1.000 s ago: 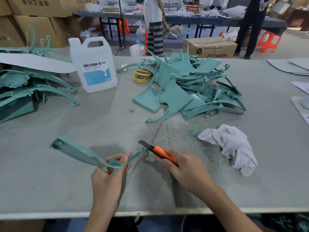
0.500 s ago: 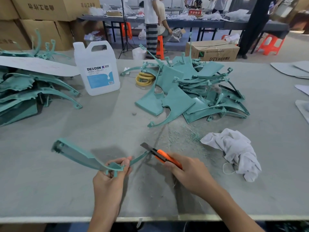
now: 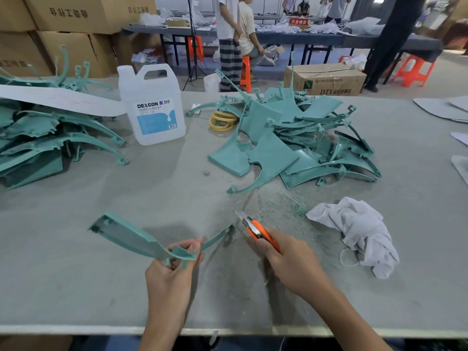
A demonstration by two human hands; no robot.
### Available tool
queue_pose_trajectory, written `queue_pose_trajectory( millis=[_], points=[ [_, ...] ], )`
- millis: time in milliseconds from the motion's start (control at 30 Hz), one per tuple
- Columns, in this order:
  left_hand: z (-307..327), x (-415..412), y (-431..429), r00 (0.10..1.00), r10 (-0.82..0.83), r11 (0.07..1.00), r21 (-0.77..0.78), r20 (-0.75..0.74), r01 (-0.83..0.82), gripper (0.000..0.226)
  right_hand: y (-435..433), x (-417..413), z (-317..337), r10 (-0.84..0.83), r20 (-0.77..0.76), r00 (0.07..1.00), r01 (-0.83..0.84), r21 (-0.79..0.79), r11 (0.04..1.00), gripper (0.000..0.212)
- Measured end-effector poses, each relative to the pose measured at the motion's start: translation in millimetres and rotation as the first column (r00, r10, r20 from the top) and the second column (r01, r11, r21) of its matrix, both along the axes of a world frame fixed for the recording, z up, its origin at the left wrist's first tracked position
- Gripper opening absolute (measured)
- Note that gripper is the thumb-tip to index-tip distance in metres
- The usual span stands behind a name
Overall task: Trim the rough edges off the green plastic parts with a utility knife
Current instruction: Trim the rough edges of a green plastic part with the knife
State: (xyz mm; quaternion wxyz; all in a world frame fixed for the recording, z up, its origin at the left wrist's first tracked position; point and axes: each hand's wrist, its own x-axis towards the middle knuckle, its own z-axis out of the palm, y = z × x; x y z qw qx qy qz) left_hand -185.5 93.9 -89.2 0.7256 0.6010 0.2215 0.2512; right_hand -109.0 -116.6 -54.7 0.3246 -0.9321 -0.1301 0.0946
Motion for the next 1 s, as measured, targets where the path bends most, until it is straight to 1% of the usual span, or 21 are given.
queue_pose_trajectory(
  millis=[33,100,167,333,400,467,567,733,867,1000],
  points=[
    [-0.8,-0.3,-0.2,1.000,-0.001,1.000,0.010,-0.002,0.001,0.017,-1.0,-3.1,0.5,0.009,-0.024,1.000,-0.009,0.017,1.000,0.014],
    [-1.9,-0.4,0.2,1.000,-0.003,1.000,0.008,-0.002,0.003,0.017,0.8,-9.5,4.1,0.048,-0.060,0.997,-0.047,0.029,0.998,0.032],
    [-2.6,-0.2,0.8,1.000,-0.008,1.000,0.009,0.001,0.008,0.019,3.4,-14.7,7.3,0.082,-0.063,0.995,-0.082,0.000,0.997,0.039],
    [-3.1,-0.4,0.0,1.000,-0.022,1.000,0.012,0.016,0.022,0.034,2.4,-20.5,11.6,0.092,-0.041,0.995,-0.092,0.005,0.996,0.033],
    [-4.7,-0.3,0.6,1.000,-0.020,1.000,0.019,0.021,0.020,0.038,3.6,-22.8,10.9,0.094,-0.042,0.995,-0.094,0.008,0.996,0.036],
    [-6.4,-0.5,1.6,0.999,-0.028,0.999,0.029,0.022,0.028,0.037,4.9,-24.8,9.0,0.075,-0.042,0.996,-0.074,0.032,0.997,0.040],
    [-7.0,-0.8,2.0,0.999,-0.038,0.998,0.053,0.024,0.036,0.036,4.4,-25.3,5.3,0.040,-0.047,0.998,-0.036,0.090,0.995,0.040],
    [-7.1,-1.3,1.9,0.998,-0.044,0.998,0.045,0.034,0.042,0.038,4.5,-23.2,4.4,0.050,-0.071,0.996,-0.048,0.031,0.998,0.040],
    [-6.1,-1.3,0.4,0.998,-0.052,0.997,0.056,0.040,0.050,0.036,-1.2,-24.9,2.4,0.050,-0.018,0.999,-0.049,0.007,0.999,0.045],
    [-7.0,-2.2,0.5,0.998,-0.056,0.997,0.064,0.041,0.053,0.036,-1.5,-27.8,2.8,0.064,-0.013,0.998,-0.064,-0.010,0.998,0.046]
  ],
)
